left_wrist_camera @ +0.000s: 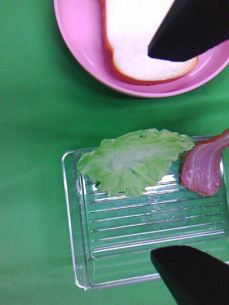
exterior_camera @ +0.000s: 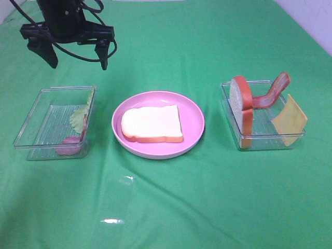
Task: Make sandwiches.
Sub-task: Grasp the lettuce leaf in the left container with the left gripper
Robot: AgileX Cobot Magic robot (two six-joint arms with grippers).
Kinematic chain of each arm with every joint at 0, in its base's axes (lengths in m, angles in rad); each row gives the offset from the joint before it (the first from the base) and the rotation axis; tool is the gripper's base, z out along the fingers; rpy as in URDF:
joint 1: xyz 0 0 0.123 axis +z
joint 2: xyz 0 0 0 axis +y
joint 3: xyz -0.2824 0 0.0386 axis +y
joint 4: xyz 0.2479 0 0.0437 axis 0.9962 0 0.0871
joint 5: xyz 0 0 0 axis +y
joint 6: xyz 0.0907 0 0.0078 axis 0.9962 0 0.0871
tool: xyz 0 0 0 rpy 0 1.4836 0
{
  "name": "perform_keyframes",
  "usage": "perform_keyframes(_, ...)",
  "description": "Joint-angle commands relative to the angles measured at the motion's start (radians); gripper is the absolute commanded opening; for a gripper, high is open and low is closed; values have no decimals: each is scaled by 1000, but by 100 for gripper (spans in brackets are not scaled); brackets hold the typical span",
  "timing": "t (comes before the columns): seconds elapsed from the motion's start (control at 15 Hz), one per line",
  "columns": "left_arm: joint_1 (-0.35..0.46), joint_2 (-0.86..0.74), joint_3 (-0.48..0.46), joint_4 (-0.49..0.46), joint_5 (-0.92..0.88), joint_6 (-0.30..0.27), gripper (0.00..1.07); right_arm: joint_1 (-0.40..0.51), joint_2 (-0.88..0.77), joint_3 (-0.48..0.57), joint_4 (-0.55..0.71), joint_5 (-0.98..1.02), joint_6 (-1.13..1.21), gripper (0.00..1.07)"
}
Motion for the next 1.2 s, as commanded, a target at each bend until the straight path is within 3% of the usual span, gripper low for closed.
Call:
perform_keyframes(0.07, -1, 59, 8, -8, 47, -43, 102, -5, -26, 3, 0, -4, -10, 94)
perform_keyframes(0.27, -1, 122, 8, -11, 18, -109, 102, -5, -26, 3, 0, -4, -10, 94)
perform_keyframes(0.47, -1, 144, 7, -11, -10, -130, 102, -5, -26, 3, 0, -4, -10, 94)
perform_keyframes(0.73, -1, 154, 7, -83, -18, -86, 102, -5, -26, 3, 0, -4, -10, 94)
perform_keyframes(0.93, -1, 154, 7, -81, 5, -68, 100, -5, -26, 3, 0, -4, -10, 94)
perform_keyframes(1.13, -1, 154, 7, -67, 30, -70, 86, -5, -26, 3, 0, -4, -10, 94)
perform_keyframes(1.2, -1, 154, 7, -55, 39, -73, 71, -5, -26, 3, 0, -4, -10, 94)
